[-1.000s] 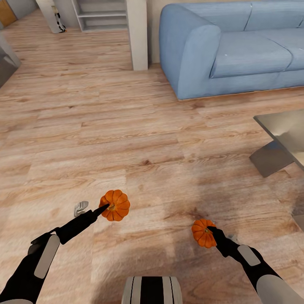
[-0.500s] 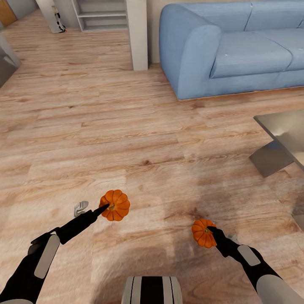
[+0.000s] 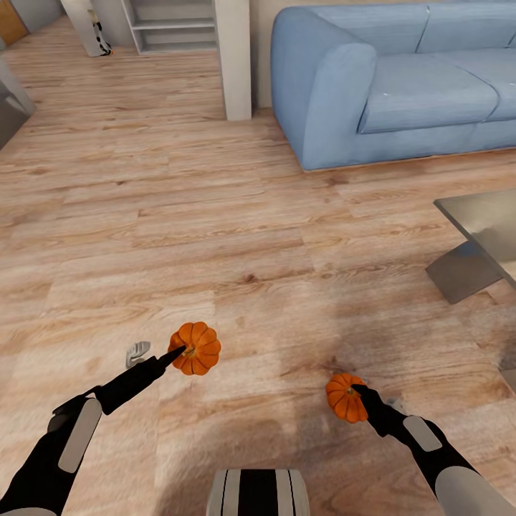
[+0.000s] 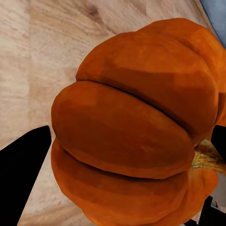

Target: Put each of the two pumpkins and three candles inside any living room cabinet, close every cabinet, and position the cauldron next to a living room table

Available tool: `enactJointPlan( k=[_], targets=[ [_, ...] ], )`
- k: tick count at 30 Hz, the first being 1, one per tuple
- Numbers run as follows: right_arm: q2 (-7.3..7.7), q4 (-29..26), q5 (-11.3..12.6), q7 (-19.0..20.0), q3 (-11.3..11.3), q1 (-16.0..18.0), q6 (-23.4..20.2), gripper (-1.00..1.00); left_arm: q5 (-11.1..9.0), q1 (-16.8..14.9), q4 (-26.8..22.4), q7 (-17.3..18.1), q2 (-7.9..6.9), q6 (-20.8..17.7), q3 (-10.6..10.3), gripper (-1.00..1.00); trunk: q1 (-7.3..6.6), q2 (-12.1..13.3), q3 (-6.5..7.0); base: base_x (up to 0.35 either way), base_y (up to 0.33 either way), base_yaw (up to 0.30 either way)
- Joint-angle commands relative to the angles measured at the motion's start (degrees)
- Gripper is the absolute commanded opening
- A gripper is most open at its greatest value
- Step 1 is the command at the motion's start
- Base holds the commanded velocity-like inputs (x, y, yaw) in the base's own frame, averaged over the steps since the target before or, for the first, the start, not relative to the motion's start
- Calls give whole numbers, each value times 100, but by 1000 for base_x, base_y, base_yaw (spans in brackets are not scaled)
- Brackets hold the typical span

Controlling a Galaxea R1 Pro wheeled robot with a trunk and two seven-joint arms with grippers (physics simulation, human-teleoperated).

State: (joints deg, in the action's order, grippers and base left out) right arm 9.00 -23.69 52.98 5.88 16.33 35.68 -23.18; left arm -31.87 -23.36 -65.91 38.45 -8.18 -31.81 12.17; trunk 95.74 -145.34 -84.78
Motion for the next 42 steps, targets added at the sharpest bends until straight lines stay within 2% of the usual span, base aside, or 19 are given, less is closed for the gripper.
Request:
enactJointPlan(
  k=[1, 35, 42],
  targets=[
    [-3, 5, -51, 4, 37, 0, -35, -100, -28, -2, -1, -4, 0, -39, 3, -100, 0, -1, -4, 3, 1, 0],
    [-3, 5, -51, 7, 37, 0, -35, -100, -23, -2, -1, -4, 0, -38, 5, -100, 0, -1, -4, 0, 0, 0],
    [-3, 5, -51, 9, 37, 0, -38, -100, -21, -2, -1, -12, 0, -36, 5, -100, 0, -1, -4, -112, 0, 0]
  ],
)
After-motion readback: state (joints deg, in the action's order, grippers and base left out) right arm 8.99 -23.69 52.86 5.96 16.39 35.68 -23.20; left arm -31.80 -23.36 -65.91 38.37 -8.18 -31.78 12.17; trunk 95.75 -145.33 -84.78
